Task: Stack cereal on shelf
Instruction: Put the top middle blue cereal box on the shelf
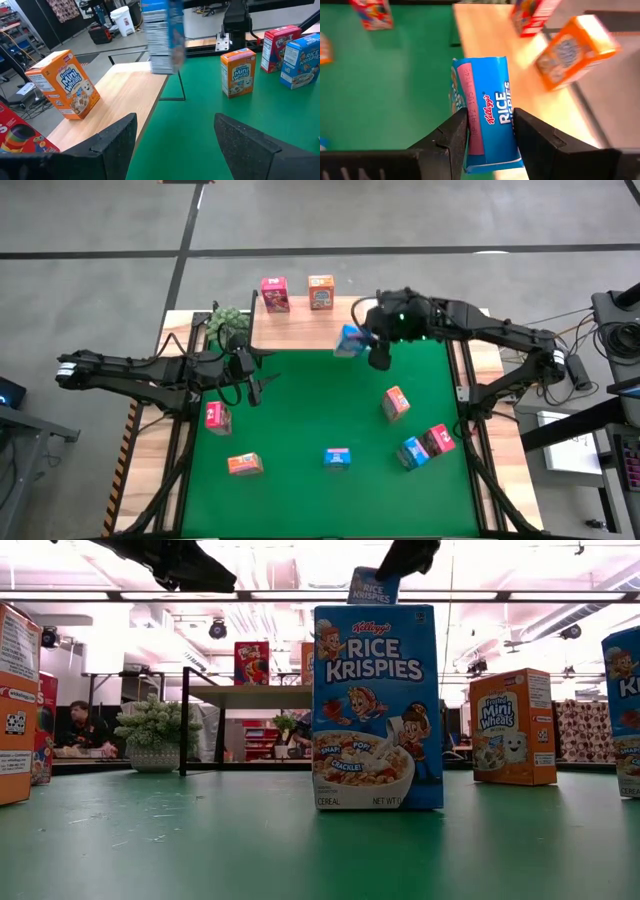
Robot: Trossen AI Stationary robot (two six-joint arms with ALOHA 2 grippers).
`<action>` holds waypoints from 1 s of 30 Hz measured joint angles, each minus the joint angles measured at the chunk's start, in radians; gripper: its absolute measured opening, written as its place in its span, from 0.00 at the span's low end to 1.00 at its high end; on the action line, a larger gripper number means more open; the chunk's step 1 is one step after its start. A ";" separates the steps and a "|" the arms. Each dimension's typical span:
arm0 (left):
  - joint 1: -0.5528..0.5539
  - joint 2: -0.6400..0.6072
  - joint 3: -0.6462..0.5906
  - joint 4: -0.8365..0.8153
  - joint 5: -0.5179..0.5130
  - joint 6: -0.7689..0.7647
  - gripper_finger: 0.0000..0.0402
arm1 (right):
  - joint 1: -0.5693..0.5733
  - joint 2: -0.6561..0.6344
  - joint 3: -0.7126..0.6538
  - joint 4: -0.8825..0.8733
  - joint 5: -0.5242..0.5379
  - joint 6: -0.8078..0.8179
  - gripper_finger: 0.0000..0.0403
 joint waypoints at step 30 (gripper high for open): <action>0.000 0.000 0.001 0.006 0.000 0.015 0.62 | -0.393 0.410 0.406 -0.166 -0.161 -0.323 0.36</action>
